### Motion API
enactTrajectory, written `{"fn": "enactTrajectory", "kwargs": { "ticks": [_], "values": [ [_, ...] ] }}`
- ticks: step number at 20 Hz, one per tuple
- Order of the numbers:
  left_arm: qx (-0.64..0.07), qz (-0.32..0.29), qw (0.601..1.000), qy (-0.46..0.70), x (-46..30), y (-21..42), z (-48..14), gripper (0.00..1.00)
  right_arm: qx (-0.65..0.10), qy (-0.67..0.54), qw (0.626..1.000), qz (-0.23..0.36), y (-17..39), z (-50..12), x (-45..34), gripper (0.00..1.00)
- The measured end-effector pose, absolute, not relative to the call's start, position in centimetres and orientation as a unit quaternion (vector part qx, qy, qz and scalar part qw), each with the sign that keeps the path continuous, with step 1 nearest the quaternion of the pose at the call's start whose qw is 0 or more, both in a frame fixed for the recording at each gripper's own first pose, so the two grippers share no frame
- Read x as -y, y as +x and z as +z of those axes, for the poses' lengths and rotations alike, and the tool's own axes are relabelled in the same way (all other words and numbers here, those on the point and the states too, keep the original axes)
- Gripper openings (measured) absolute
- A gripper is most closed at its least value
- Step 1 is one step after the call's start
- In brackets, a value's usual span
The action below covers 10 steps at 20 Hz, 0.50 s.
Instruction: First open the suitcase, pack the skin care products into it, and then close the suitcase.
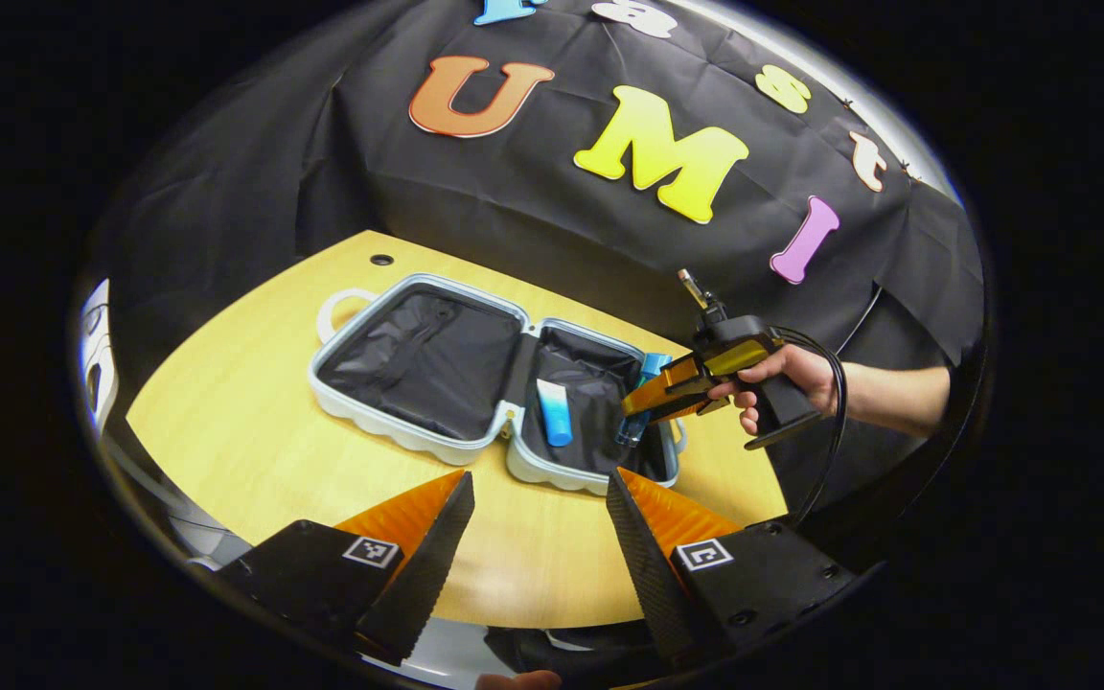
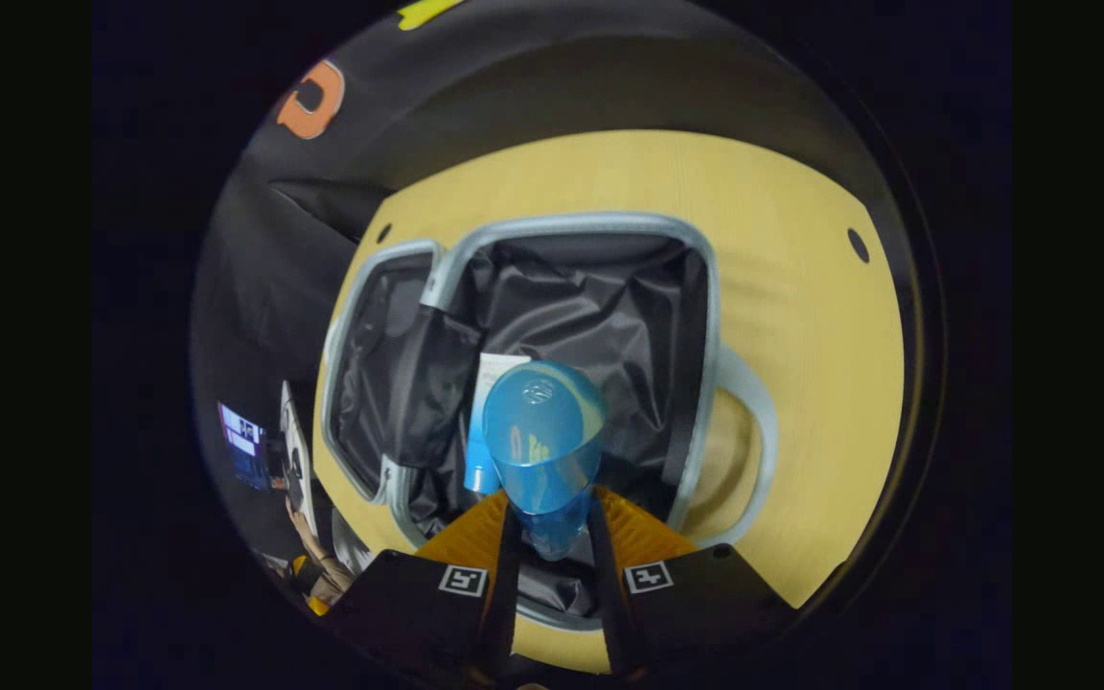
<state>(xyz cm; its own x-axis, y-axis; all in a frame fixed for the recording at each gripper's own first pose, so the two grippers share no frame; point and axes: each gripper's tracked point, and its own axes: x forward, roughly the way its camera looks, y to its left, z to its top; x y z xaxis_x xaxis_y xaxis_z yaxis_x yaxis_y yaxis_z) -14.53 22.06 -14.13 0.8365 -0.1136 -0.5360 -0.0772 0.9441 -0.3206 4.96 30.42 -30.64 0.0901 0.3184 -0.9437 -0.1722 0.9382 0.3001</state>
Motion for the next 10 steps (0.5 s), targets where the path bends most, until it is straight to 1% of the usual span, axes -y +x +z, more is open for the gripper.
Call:
{"fn": "enactTrajectory", "kwargs": {
  "ticks": [3, 4, 5, 10],
  "values": [
    [-0.294, 0.011, 0.939, -0.178, -23.8, -15.9, -14.6, 0.89, -0.675, 0.056, 0.725, 0.124, 5.0, -32.8, -30.8, 0.35],
    [-0.297, 0.015, 0.937, -0.184, -24.2, -16.3, -14.7, 0.89, -0.676, 0.062, 0.725, 0.113, 5.2, -33.1, -30.9, 0.33],
    [-0.298, 0.021, 0.936, -0.188, -24.6, -16.4, -14.8, 0.89, -0.677, 0.069, 0.726, 0.1, 5.5, -33.4, -31.0, 0.35],
    [-0.289, 0.024, 0.936, -0.198, -25.1, -16.3, -14.2, 0.89, -0.678, 0.071, 0.729, 0.057, 5.8, -34.9, -30.0, 0.35]
  ]
}}
